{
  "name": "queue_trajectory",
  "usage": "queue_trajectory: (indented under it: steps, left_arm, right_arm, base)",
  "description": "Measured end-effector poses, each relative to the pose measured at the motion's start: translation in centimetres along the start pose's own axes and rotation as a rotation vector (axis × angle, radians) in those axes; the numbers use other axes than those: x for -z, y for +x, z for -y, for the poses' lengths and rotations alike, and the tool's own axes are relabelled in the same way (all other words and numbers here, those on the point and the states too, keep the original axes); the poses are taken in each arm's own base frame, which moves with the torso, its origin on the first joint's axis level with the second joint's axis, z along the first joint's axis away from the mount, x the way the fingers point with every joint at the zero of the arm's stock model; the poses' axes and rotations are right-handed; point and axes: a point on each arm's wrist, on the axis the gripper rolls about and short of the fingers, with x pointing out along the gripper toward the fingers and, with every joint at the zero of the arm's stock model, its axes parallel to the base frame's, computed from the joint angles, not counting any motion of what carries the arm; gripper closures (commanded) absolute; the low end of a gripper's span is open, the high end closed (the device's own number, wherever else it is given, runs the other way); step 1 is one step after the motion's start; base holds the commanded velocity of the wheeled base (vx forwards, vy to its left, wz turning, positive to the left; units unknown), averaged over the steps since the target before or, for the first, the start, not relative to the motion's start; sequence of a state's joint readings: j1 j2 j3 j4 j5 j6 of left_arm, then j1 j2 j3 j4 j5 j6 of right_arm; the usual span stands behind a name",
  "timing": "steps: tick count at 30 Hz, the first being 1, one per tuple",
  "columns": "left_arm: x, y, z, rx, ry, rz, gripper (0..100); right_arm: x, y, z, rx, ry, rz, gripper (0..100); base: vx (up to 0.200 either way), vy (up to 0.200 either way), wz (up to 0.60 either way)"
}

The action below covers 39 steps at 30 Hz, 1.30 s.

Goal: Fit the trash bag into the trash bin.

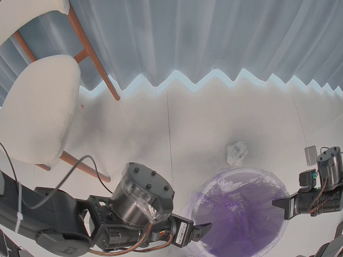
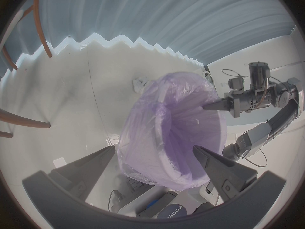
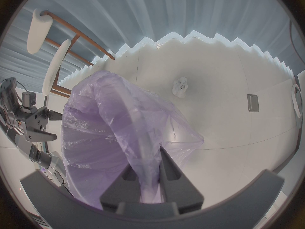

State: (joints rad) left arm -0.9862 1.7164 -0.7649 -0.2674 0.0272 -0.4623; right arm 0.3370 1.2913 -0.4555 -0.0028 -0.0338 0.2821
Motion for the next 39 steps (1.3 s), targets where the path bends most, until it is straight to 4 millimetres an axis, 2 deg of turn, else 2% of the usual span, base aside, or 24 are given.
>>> queue_trajectory:
  steps: [7,19,20,34,35,39]
  left_arm:
    - [0.4,1.8,0.3,-0.032,0.011,-0.043,0]
    - [-0.3,5.0,1.2,-0.071,0.023,-0.082,0]
    - [-0.3,5.2,1.2,-0.072,0.023,-0.086,100]
    - [-0.5,7.0,1.4,-0.096,-0.013,-0.087,100]
    - [-0.5,7.1,1.5,-0.095,-0.013,-0.089,100]
    - [-0.5,7.2,1.5,-0.106,-0.016,-0.08,100]
  right_arm:
    - [0.0,0.0,0.0,0.001,0.001,0.0,100]
    - [0.2,0.0,0.1,0.002,0.001,-0.004,100]
    - [0.2,0.0,0.1,0.003,0.001,-0.005,100]
    - [0.3,0.0,0.1,0.002,-0.022,-0.01,100]
    - [0.4,0.0,0.1,0.002,-0.022,-0.013,0]
    - [0.2,0.0,0.1,-0.012,-0.009,0.001,0]
  base:
    - [0.0,0.0,0.0]
    - [0.0,0.0,0.0]
    - [0.0,0.0,0.0]
    - [0.0,0.0,0.0]
    - [0.0,0.0,0.0]
    - [0.0,0.0,0.0]
